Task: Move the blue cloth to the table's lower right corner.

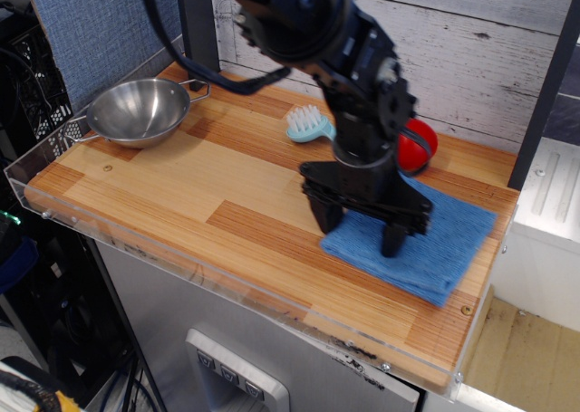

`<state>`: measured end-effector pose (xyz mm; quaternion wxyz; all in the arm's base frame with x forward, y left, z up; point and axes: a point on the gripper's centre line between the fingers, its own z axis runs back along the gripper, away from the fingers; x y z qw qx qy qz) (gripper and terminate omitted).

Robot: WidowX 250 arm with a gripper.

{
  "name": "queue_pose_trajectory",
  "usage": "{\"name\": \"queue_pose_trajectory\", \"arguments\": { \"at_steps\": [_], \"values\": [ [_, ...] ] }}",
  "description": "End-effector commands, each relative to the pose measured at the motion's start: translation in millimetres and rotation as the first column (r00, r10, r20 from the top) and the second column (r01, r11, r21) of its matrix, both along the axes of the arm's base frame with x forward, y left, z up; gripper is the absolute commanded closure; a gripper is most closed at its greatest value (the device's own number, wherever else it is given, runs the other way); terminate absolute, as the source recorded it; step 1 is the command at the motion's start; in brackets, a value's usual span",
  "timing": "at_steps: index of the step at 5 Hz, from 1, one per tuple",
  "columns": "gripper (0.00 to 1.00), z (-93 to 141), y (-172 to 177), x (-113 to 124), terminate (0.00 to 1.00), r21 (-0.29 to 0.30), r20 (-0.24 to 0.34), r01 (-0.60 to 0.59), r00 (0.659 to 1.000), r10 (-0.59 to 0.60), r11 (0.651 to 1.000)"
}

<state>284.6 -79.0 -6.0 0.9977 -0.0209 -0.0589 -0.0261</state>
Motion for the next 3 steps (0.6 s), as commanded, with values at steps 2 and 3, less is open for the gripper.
{"name": "queue_pose_trajectory", "arguments": {
  "at_steps": [2, 3],
  "values": [
    [0.00, -1, -1, -115, 0.00, 0.108, -0.213, 0.050, 0.977, -0.026, 0.993],
    [0.00, 33, 6, -100, 0.00, 0.069, -0.135, 0.029, 0.991, -0.020, 0.997]
  ]
}}
